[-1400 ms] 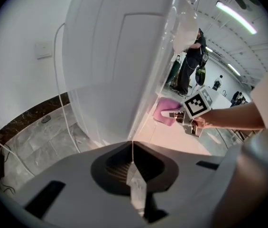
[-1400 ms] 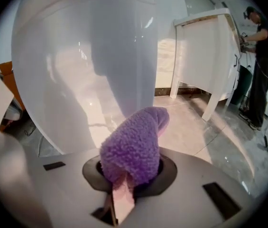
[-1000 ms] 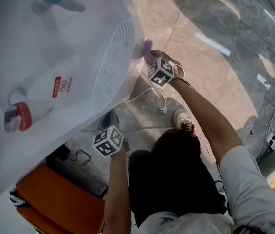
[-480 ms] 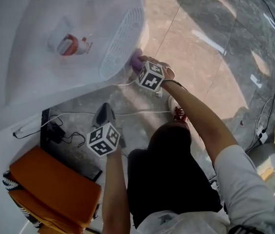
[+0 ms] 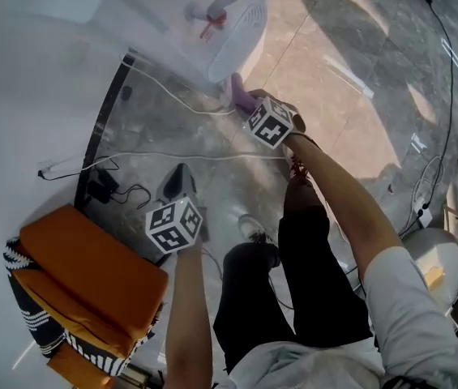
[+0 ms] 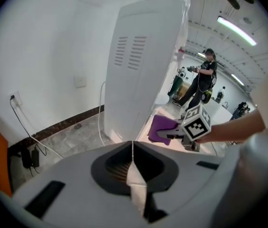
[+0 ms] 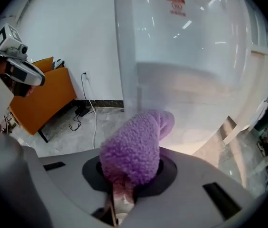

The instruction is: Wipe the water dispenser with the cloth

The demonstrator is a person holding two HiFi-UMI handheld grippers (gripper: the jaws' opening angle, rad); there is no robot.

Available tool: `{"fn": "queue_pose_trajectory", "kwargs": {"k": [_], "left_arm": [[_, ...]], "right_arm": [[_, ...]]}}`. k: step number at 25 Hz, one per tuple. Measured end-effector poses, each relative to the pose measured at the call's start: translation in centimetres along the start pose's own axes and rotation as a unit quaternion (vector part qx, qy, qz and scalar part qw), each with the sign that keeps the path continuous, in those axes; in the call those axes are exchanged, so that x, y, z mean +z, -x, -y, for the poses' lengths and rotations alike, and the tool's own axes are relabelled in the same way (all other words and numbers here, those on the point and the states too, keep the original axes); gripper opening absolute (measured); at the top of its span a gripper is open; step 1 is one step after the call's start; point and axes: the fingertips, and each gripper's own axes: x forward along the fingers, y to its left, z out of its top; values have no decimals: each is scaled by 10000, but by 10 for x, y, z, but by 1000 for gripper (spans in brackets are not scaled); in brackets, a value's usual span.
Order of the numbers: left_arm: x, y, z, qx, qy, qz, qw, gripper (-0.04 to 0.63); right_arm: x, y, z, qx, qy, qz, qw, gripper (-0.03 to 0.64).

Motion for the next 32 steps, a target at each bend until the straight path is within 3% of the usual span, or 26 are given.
{"fn": "queue_pose_trajectory", "kwargs": {"k": [12, 18, 25, 32], "left_arm": [[98, 199, 10, 69, -338, 539, 9980, 18], [175, 307, 5, 317, -748, 1073, 9909, 18], [264, 422, 35, 94, -982, 2034, 9741, 18], [341, 503, 76, -92, -1609, 2916, 9429, 18]], "right_arm": [[126, 244, -40, -624, -177, 333, 9973, 63], [223, 383, -53, -1029, -575, 1110, 9868, 63], [308, 539, -73, -1596, -594, 1795, 9689, 63], [385, 649, -95, -1978, -32, 2398, 9505, 63]]}}
